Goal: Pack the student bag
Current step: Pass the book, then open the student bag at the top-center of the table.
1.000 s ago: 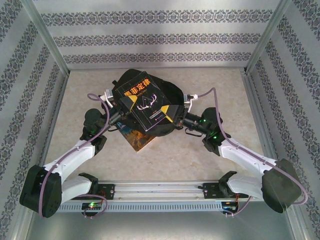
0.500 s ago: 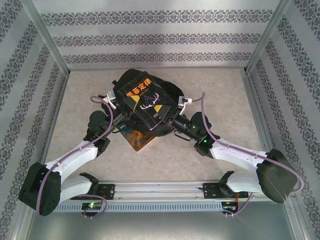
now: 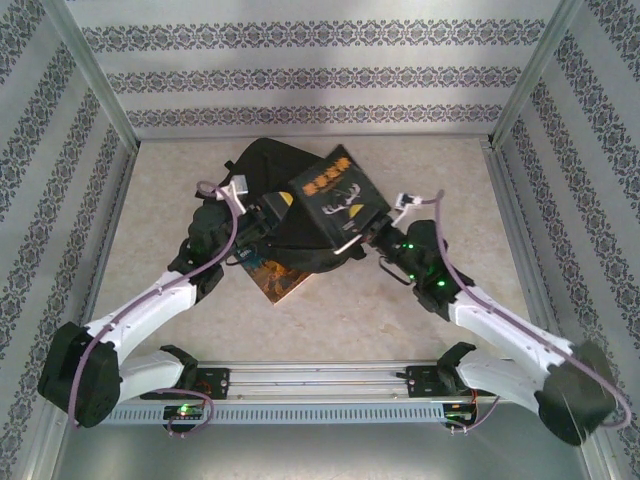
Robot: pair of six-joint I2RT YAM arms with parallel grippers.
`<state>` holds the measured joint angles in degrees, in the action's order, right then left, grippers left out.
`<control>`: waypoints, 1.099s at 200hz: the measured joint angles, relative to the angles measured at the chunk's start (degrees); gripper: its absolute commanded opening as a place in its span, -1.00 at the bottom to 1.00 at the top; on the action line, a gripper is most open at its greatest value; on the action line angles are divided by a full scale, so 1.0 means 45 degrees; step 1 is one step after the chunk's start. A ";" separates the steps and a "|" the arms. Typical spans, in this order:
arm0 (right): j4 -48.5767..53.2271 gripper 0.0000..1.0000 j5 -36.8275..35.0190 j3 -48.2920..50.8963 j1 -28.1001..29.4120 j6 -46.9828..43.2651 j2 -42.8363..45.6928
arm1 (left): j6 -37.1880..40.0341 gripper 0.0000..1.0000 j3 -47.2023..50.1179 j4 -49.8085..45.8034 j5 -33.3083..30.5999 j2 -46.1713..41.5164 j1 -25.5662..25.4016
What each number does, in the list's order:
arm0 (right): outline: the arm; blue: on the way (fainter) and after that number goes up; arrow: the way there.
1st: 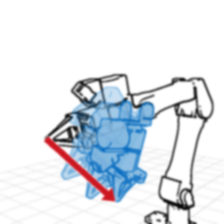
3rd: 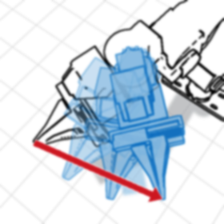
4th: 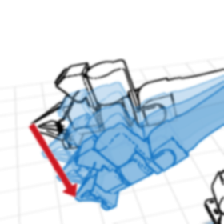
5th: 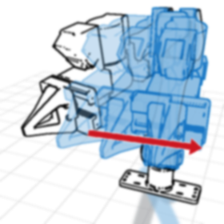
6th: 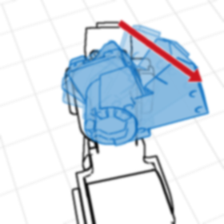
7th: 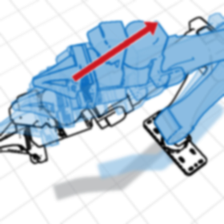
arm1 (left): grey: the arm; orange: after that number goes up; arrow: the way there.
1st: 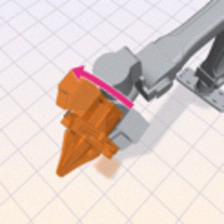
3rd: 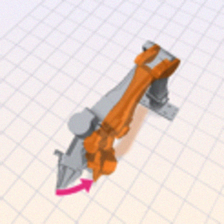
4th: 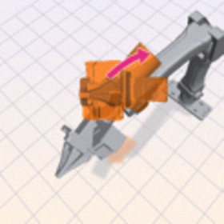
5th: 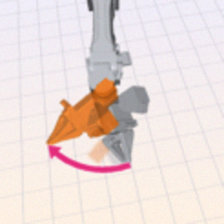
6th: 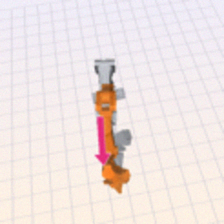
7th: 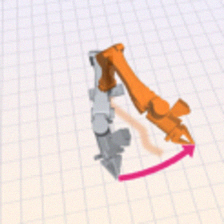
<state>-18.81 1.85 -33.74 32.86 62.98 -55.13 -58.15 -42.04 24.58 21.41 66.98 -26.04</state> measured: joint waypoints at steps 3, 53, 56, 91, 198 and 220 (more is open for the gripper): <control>0.0403 -1.00 -0.0151 0.0000 -0.0136 -0.0155 0.0214 | 0.0384 0.13 -0.0321 -0.0403 -0.0015 0.0097 -0.0078; 0.5727 -1.00 -0.1404 -0.0369 -0.1899 -0.2395 0.2652 | 0.5610 0.33 -0.5518 -0.6538 -0.1841 0.2749 -0.1661; 0.5916 -1.00 -0.1418 -0.0374 -0.1991 -0.2477 0.2739 | 0.5916 0.34 -0.5833 -0.6912 -0.2059 0.3041 -0.1729; 0.7198 -1.00 -0.1263 -0.0389 -0.2973 -0.3104 0.3308 | 0.7859 0.40 -0.8315 -1.0064 -0.4571 0.5644 -0.1889; 0.7412 -1.00 0.0374 -0.0384 -0.4182 -0.3385 0.2929 | 1.1298 0.23 -1.1380 -1.2293 -0.6411 1.0151 -0.0709; 0.7388 -1.00 0.0593 -0.0389 -0.4279 -0.3381 0.2880 | 1.1749 -0.22 -1.1506 -1.2361 -0.6688 1.0433 -0.0709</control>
<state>14.44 4.51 -35.48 13.61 47.77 -42.17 -5.28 -93.82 -31.05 -8.69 113.93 -29.23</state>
